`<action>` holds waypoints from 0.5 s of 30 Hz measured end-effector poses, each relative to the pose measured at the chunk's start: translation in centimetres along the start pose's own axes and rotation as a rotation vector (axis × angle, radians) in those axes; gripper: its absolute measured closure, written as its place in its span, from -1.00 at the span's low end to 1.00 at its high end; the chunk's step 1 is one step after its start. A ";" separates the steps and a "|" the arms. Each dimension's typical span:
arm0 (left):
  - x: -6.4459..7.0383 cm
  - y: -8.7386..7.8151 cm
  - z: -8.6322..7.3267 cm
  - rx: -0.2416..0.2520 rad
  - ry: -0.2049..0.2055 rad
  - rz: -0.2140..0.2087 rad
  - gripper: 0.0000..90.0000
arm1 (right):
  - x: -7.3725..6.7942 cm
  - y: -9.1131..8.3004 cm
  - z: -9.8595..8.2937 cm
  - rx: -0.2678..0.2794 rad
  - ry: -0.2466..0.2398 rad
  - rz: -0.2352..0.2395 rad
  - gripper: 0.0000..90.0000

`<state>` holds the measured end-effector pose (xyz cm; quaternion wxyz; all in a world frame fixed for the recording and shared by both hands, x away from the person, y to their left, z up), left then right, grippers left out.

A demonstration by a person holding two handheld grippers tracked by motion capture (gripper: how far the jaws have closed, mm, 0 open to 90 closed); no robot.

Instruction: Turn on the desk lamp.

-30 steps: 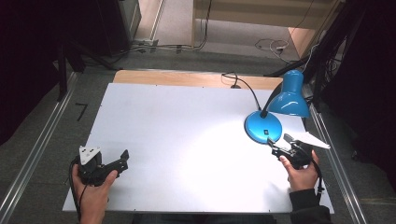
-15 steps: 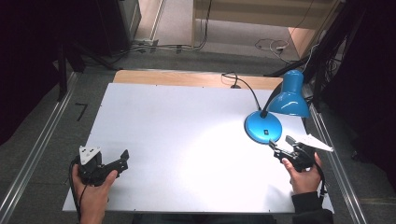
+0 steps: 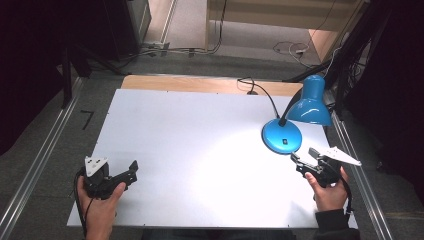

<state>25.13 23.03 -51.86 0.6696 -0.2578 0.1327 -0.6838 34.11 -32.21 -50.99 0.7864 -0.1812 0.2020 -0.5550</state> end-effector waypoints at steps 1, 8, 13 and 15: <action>0.0 0.0 0.0 0.000 -0.001 0.000 -0.90 | 0.0 -0.1 -0.1 -0.002 0.001 -0.002 -0.49; 0.0 0.0 0.0 0.000 -0.001 0.000 -0.90 | 0.2 -0.6 -0.3 -0.006 0.004 -0.001 -0.49; 0.0 0.0 0.0 0.001 -0.001 0.001 -0.90 | 0.1 -1.0 -0.4 -0.004 -0.001 0.001 -0.49; 0.0 0.0 0.0 0.000 -0.001 0.001 -0.90 | 0.2 -1.2 -0.5 -0.004 -0.006 -0.002 -0.49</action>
Point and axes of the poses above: each handheld gripper's, and its own axes: y roughly forward along the jaws, z roughly out of its top, x roughly to its right, the point moved 6 cm from there along y, roughly forward along the jaws, and after that the axes turned 1 degree about y, right-handed, at the moved point
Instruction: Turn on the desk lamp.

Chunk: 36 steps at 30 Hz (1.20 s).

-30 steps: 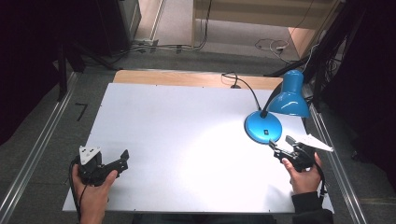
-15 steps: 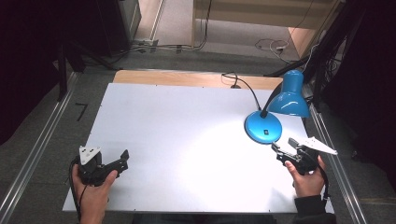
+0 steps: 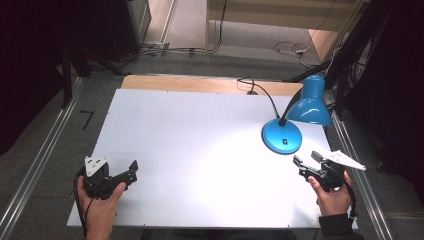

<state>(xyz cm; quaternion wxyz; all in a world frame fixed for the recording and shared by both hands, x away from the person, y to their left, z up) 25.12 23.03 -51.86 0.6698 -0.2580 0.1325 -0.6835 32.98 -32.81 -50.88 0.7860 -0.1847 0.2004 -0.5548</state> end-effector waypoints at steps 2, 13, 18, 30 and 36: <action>0.0 0.0 0.0 0.000 0.000 0.001 -0.90 | 0.1 -0.2 -0.1 0.000 -0.001 -0.002 -0.49; 0.0 0.0 0.0 -0.001 0.002 -0.001 -0.90 | 0.1 -1.0 -0.4 0.002 -0.010 -0.009 -0.49; 0.0 0.0 0.0 -0.001 0.001 0.000 -0.90 | 0.2 -1.4 -0.6 0.004 -0.009 -0.011 -0.49; 0.0 0.1 0.0 -0.003 -0.001 -0.001 -0.90 | 0.7 -2.2 -1.0 0.002 -0.005 -0.020 -0.49; 0.0 0.1 0.0 -0.004 -0.001 0.000 -0.90 | 1.0 -2.5 -1.2 -0.001 -0.004 -0.028 -0.49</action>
Point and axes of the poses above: each handheld gripper's, and its own axes: y roughly forward along the jaws, z roughly out of its top, x roughly to its right, the point moved 6 cm from there along y, roughly forward along the jaws, and after that the axes turned 1 degree about y, right-handed, at the moved point
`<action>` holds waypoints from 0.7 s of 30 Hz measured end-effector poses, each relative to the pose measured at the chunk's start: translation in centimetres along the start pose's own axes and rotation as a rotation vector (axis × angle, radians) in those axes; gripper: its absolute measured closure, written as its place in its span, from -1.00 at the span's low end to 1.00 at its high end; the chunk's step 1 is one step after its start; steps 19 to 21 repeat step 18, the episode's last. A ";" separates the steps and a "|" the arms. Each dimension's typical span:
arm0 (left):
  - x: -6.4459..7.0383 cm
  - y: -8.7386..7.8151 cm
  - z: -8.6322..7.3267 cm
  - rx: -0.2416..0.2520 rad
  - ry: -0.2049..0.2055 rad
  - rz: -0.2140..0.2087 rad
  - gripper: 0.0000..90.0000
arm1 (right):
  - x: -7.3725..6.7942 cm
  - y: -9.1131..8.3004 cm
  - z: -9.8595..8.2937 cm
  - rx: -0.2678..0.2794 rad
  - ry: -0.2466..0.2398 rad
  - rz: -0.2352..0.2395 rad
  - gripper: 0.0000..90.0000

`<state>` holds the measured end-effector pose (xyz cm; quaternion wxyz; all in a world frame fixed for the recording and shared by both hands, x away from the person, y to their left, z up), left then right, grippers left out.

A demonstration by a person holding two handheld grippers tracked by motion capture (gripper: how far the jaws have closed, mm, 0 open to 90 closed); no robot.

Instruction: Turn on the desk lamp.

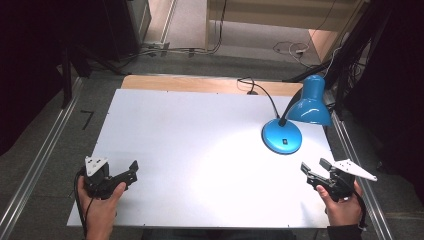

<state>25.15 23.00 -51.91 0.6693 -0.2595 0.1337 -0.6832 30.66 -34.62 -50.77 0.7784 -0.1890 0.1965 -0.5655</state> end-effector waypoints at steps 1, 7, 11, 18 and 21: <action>0.0 0.0 0.0 0.000 0.000 0.000 -0.90 | 0.0 -0.1 -0.1 -0.003 0.004 -0.001 -0.49; 0.0 0.0 0.0 0.000 0.000 -0.001 -0.90 | 0.4 -0.4 -0.3 -0.005 0.007 -0.008 -0.49; 0.0 0.0 0.0 -0.001 0.000 -0.001 -0.90 | 0.6 -0.6 -0.5 -0.009 0.007 -0.015 -0.49; 0.0 0.0 0.0 -0.001 0.000 -0.001 -0.90 | 1.3 -0.6 -1.0 -0.021 0.001 -0.039 -0.54; 0.0 0.0 0.0 -0.001 0.000 -0.001 -0.90 | 1.3 -0.6 -1.0 -0.021 0.001 -0.039 -0.54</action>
Point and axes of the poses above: each handheld gripper's, and its own axes: y roughly forward along the jaws, z roughly out of its top, x roughly to its right, the point moved 6 cm from there along y, roughly forward along the jaws, and after that the axes turned 1 degree about y, right-handed, at the moved point
